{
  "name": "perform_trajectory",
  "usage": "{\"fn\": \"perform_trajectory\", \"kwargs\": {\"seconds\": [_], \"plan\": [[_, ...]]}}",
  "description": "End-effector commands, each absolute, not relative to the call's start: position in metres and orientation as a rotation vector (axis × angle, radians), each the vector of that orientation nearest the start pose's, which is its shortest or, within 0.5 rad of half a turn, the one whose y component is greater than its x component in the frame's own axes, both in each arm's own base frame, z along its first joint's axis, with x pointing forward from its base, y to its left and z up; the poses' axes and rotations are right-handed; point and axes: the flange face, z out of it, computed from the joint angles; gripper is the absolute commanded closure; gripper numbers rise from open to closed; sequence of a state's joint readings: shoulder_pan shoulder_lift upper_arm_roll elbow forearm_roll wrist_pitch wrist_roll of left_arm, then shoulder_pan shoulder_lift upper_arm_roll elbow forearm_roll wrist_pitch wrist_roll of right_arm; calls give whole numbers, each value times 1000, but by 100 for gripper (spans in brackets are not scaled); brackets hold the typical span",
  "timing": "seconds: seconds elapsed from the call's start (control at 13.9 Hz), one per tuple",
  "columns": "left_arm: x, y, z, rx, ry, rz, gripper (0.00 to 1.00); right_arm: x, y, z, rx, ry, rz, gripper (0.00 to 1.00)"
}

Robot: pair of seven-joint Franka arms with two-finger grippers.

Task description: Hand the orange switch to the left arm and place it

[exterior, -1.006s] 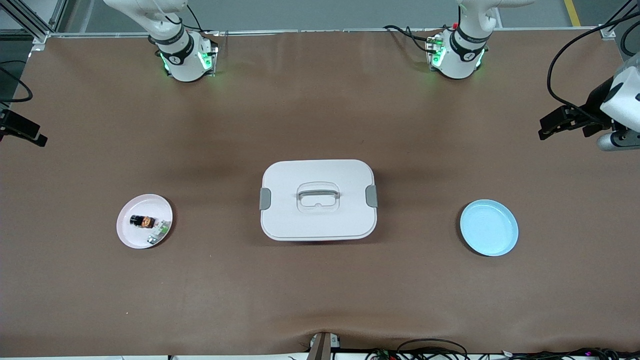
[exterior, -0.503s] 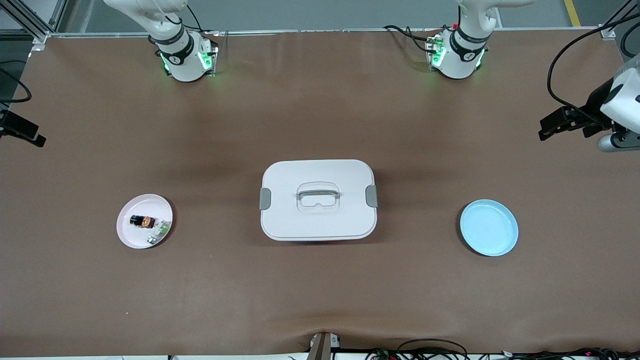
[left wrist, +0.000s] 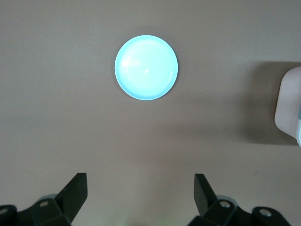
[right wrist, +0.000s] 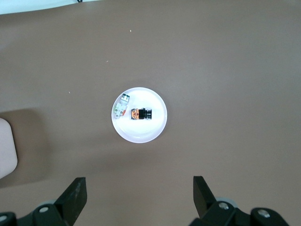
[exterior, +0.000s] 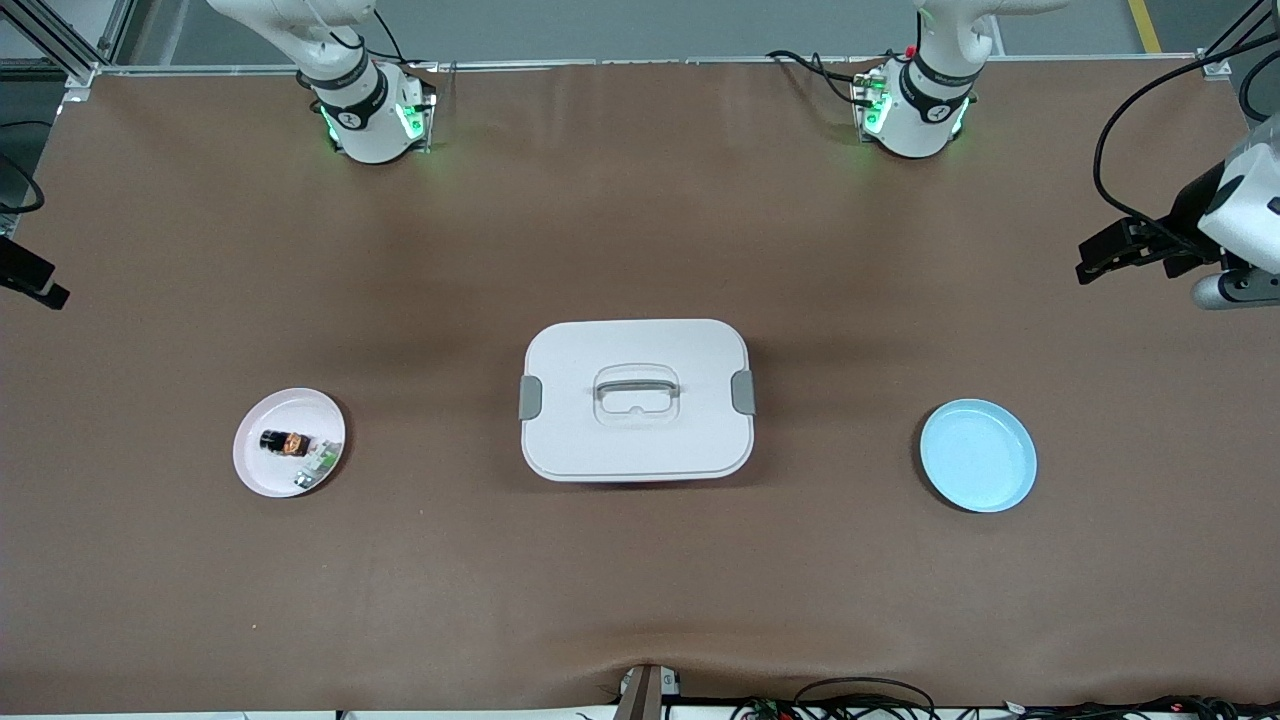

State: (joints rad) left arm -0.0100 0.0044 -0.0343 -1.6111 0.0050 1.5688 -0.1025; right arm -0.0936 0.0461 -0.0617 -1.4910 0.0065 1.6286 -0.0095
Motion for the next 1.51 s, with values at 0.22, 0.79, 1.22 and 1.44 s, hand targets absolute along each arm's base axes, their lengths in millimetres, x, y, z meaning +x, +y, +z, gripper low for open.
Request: {"fn": "perform_trajectory", "kwargs": {"seconds": [0.22, 0.79, 1.22, 1.44], "plan": [[559, -23, 604, -3127, -62, 73, 0, 596, -98, 588, -3142, 262, -18, 0], [565, -20, 592, -3129, -69, 105, 0, 626, -80, 505, -3132, 211, 164, 0], [568, -24, 577, -3124, -57, 155, 0, 623, -84, 408, -3130, 225, 142, 0], [569, -22, 576, -3125, -43, 157, 0, 624, -87, 373, -3130, 235, 161, 0]]}}
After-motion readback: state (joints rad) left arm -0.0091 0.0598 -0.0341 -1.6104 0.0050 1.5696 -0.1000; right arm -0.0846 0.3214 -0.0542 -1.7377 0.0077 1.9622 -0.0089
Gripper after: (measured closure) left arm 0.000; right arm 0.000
